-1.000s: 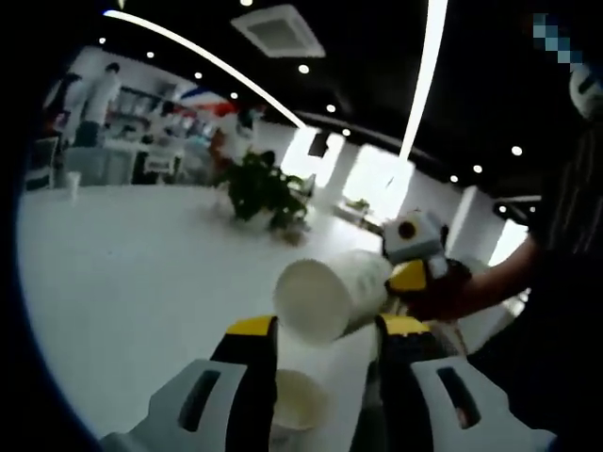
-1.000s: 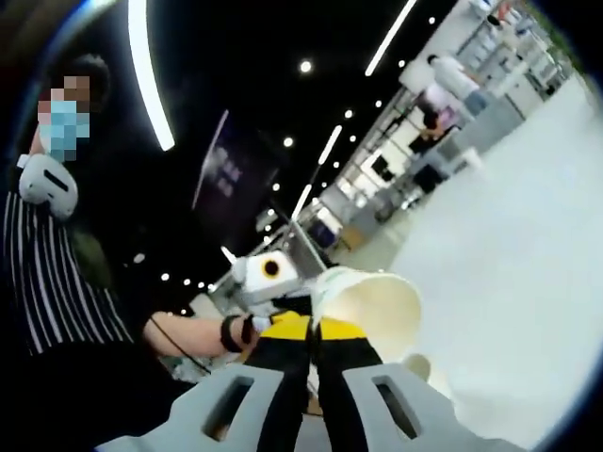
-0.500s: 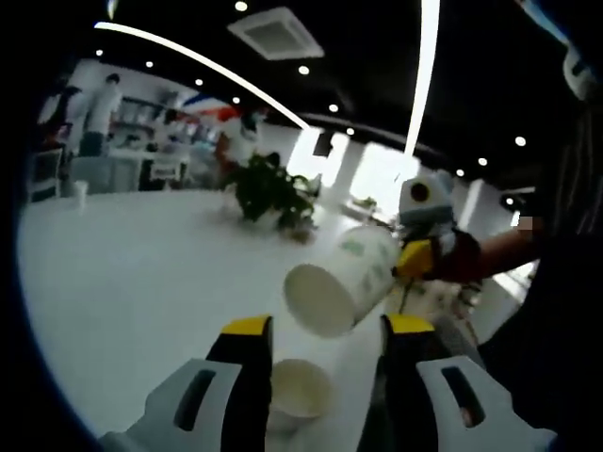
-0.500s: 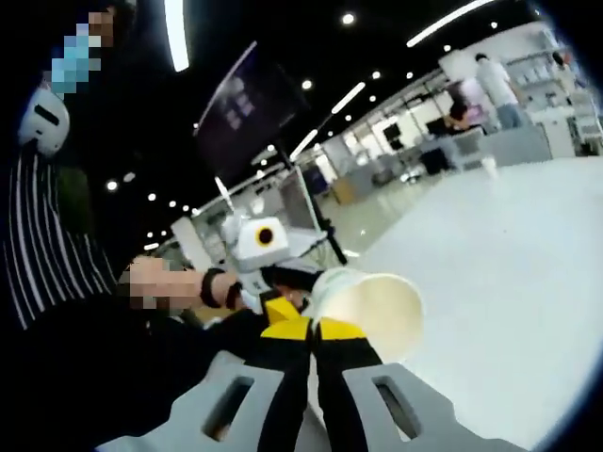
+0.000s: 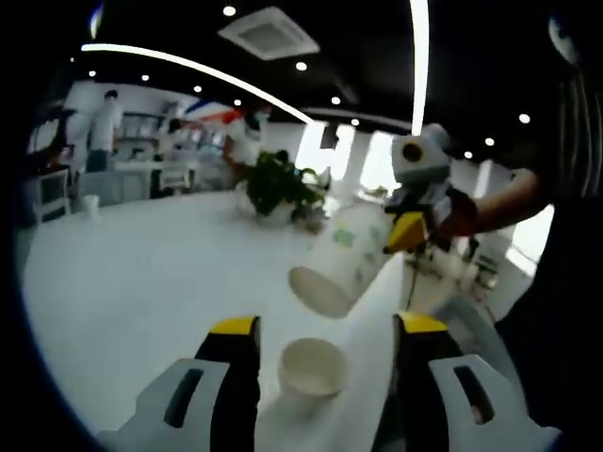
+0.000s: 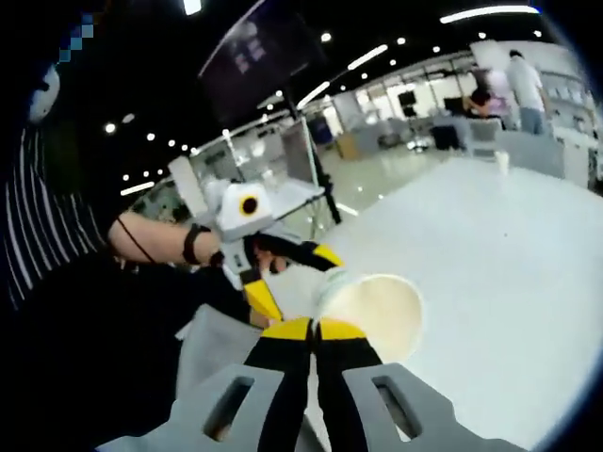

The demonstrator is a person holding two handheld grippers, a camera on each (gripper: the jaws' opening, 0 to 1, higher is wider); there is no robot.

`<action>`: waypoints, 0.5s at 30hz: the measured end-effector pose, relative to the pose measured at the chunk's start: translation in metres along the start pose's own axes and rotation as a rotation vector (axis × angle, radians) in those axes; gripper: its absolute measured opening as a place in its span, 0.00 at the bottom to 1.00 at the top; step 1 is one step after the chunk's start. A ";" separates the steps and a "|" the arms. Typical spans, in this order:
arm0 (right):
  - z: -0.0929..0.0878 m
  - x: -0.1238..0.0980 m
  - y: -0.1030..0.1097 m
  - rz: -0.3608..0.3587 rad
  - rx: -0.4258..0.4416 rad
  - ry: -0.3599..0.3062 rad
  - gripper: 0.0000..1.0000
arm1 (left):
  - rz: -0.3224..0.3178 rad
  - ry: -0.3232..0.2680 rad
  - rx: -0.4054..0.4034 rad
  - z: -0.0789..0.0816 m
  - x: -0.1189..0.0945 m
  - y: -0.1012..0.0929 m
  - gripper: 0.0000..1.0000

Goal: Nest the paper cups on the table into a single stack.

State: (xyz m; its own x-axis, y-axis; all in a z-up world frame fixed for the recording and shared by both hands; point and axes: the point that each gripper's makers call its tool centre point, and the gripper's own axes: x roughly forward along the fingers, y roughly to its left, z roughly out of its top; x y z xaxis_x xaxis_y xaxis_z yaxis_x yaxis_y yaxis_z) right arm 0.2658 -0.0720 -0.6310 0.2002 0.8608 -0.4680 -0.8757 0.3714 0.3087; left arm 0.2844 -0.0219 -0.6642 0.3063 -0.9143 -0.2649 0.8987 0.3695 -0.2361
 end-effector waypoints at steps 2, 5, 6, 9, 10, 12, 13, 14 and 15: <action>0.002 0.002 0.000 -0.002 -0.047 0.042 0.00 | 0.013 0.014 0.009 -0.003 -0.001 0.002 0.62; 0.007 0.004 0.001 0.006 -0.077 0.078 0.00 | 0.021 0.011 0.030 -0.004 -0.004 0.001 0.65; 0.006 0.005 0.000 0.006 -0.103 0.106 0.00 | 0.020 0.011 0.030 -0.004 -0.005 0.000 0.65; 0.007 0.004 -0.002 -0.007 -0.168 0.160 0.00 | 0.026 0.009 0.040 -0.005 -0.006 0.001 0.67; 0.008 0.004 -0.002 -0.007 -0.175 0.163 0.00 | 0.030 0.003 0.044 -0.004 -0.006 0.001 0.67; 0.007 0.005 -0.002 -0.008 -0.196 0.198 0.00 | 0.036 -0.013 0.034 -0.003 -0.006 0.001 0.71; 0.007 0.005 -0.002 -0.005 -0.213 0.219 0.00 | 0.037 -0.017 0.033 -0.002 -0.007 0.001 0.72; 0.007 0.005 -0.001 -0.004 -0.225 0.232 0.00 | 0.040 -0.034 0.034 0.000 -0.007 0.001 0.74; 0.007 0.004 -0.001 -0.004 -0.236 0.243 0.00 | 0.044 -0.045 0.038 0.001 -0.008 0.000 0.76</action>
State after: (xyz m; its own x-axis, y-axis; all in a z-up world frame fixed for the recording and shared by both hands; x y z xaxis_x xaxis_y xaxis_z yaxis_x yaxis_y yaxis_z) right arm 0.2708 -0.0660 -0.6275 0.1184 0.7408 -0.6612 -0.9582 0.2599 0.1196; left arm 0.2826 -0.0149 -0.6613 0.3589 -0.9041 -0.2320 0.8951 0.4039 -0.1890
